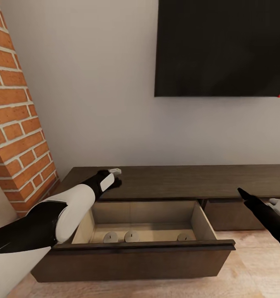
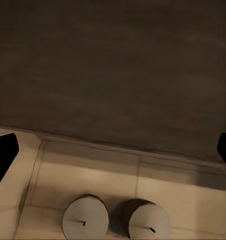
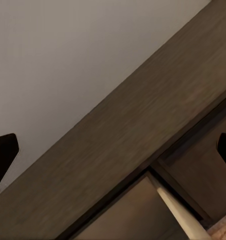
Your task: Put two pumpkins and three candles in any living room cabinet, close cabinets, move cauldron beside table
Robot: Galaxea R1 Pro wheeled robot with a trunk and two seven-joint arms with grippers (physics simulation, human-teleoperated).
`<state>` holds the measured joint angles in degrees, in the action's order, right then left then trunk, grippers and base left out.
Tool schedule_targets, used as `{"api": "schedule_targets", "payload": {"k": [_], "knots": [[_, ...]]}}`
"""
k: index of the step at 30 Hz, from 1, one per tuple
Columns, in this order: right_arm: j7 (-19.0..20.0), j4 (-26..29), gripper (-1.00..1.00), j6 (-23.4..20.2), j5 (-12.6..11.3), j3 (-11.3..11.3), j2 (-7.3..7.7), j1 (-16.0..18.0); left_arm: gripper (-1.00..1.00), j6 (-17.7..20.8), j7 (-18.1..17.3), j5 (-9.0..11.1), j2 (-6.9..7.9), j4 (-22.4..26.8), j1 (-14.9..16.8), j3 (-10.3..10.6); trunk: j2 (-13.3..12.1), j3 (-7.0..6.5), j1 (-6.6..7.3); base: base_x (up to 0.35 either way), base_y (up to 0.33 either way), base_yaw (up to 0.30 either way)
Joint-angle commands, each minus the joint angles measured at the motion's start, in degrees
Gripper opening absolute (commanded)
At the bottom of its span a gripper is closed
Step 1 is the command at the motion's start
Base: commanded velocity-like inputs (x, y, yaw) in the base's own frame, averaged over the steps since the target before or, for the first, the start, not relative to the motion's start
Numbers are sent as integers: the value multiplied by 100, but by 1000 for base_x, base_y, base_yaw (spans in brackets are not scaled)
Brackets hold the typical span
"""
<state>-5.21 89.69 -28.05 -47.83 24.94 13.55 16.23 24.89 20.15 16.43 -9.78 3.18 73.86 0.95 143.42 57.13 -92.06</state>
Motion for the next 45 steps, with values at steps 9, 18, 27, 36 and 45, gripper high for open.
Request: {"api": "schedule_targets", "payload": {"k": [9, 18, 27, 36, 45], "knots": [[-50, 5, 100, -18, -36, -31, -27, 3, 100, -616, 163, 40, 2, 42, -3, 13, -10, -194, 24, 0, 0, 0], [-50, -3, 100, -11, -37, -40, -48, 3, 100, -622, 341, 66, 0, 1164, -3, -3, -152, -379, 112, 0, 0, 0], [-34, -30, 100, 0, 520, -52, -343, 3, 100, 265, 660, 76, -22, 3272, -537, -13, -513, -541, 310, 0, 0, 0], [-15, 21, 100, 77, 666, -272, -543, 3, 100, 2306, 1158, 78, -22, 7399, -2423, 10, -874, -703, 508, 0, 0, 0], [-16, 22, 100, 410, 703, -527, -574, 3, 100, 2405, 1170, 71, -22, 7686, -2927, -5, -1235, -864, 705, 0, 0, 0]]}}
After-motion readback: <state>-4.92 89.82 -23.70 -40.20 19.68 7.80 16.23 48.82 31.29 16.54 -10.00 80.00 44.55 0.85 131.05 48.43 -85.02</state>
